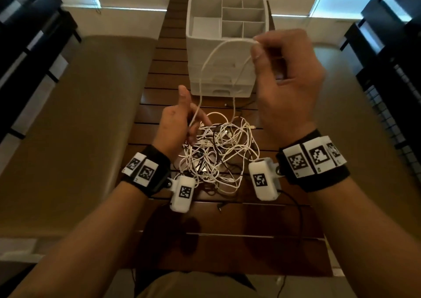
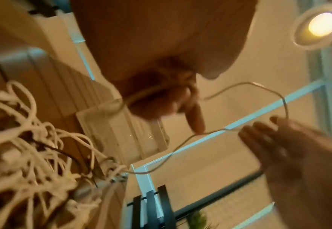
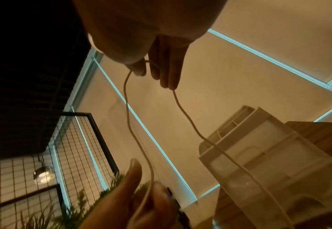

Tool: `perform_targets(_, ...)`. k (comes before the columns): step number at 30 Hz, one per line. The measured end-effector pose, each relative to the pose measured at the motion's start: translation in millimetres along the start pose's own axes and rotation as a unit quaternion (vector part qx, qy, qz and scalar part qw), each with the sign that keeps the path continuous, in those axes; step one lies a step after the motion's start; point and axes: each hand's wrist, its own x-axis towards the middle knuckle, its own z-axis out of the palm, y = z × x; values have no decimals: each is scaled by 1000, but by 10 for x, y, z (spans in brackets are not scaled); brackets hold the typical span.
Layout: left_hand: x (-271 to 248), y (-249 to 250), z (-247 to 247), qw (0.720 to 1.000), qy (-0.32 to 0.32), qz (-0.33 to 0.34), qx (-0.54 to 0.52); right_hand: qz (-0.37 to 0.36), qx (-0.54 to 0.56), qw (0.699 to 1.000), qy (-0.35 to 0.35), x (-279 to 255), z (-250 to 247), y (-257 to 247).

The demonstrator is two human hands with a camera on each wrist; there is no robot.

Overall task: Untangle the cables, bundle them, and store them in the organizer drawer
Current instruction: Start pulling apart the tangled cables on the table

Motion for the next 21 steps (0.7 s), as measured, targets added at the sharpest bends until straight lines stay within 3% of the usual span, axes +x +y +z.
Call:
perform_targets(2,13,64,11,997,-55,-57,-13,32,-2,994,-105,-99,66,-14)
perform_targets(4,64,55,52,995,-65,-67,-17,56,10,978,-199,-245,106,-11)
perform_targets(7,158,50,115,986,-102,-126,-47,76,62,979,-180,-314,113,-114)
perform_targets(10,196,161,146,963,-186,-169,-95,80,89,981,-151,-252,118,-235)
perform_targets(13,283,344,178,963,-162,-148,-156,76,88,961,-250,-366,134,-252)
perform_targets(15,378,449,184,970,-139,-134,-145,120,90,948,-280,-539,133,-170)
perform_targets(19,364,520,193,989,-117,-47,-73,255,70,953,-148,-692,119,65)
perform_targets(21,295,543,210,993,-110,-3,-48,265,80,950,-144,-670,162,97)
